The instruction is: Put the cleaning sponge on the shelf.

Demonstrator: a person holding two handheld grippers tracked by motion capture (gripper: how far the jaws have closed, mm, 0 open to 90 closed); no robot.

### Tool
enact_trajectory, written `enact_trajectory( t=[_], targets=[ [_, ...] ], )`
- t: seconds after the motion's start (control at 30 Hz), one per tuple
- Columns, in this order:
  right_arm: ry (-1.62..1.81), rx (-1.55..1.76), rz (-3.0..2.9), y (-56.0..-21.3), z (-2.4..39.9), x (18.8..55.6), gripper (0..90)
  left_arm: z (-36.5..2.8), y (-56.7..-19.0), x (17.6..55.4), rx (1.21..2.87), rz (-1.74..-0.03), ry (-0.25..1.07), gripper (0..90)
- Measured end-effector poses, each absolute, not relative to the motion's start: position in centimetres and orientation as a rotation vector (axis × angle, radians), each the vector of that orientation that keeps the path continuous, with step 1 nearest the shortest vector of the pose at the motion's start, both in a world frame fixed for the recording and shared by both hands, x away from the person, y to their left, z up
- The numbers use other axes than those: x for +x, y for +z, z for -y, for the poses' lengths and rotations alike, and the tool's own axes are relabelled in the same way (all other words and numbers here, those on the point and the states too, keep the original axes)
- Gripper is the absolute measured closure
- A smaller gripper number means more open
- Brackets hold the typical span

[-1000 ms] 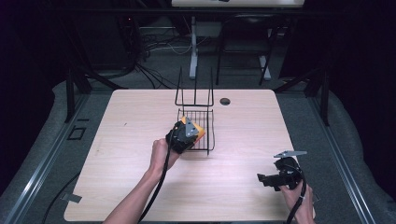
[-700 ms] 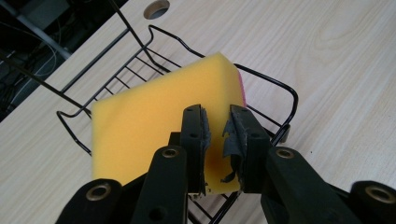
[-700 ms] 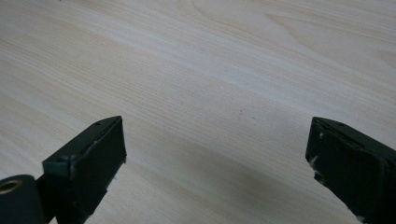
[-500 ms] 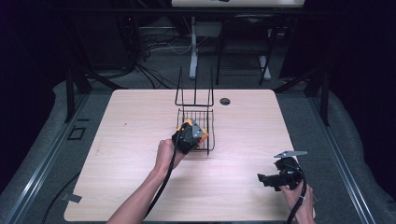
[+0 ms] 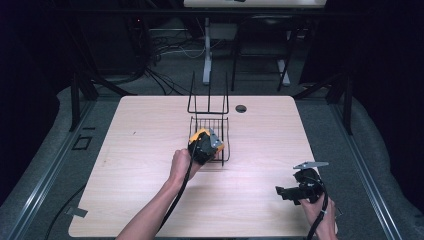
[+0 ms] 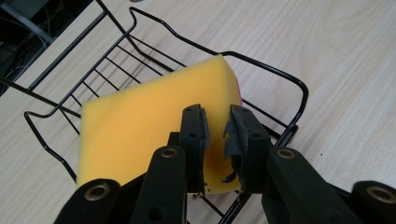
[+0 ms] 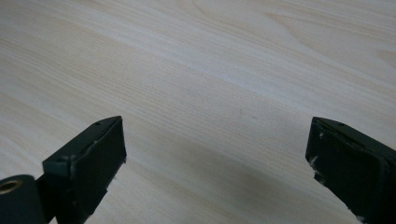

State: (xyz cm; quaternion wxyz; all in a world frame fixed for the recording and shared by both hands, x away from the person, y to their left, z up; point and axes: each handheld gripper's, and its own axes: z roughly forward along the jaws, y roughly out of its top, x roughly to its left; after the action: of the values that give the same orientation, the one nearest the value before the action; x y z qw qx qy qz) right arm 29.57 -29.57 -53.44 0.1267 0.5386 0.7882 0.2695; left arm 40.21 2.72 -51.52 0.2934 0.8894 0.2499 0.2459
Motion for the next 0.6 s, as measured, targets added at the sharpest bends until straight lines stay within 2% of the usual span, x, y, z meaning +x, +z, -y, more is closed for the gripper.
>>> enact_trajectory(
  t=[0.43, 0.6],
  targets=[
    [0.788, 1.565, -2.297, -53.52, 29.45, 29.57, 4.8, -2.24, -52.27, 40.68, 2.372, -0.706, 0.639, 70.3],
    [0.807, 1.566, -2.291, -53.63, 29.51, 29.59, 4.9, -2.27, -52.19, 40.66, 2.369, -0.718, 0.646, 61.2]
  ],
)
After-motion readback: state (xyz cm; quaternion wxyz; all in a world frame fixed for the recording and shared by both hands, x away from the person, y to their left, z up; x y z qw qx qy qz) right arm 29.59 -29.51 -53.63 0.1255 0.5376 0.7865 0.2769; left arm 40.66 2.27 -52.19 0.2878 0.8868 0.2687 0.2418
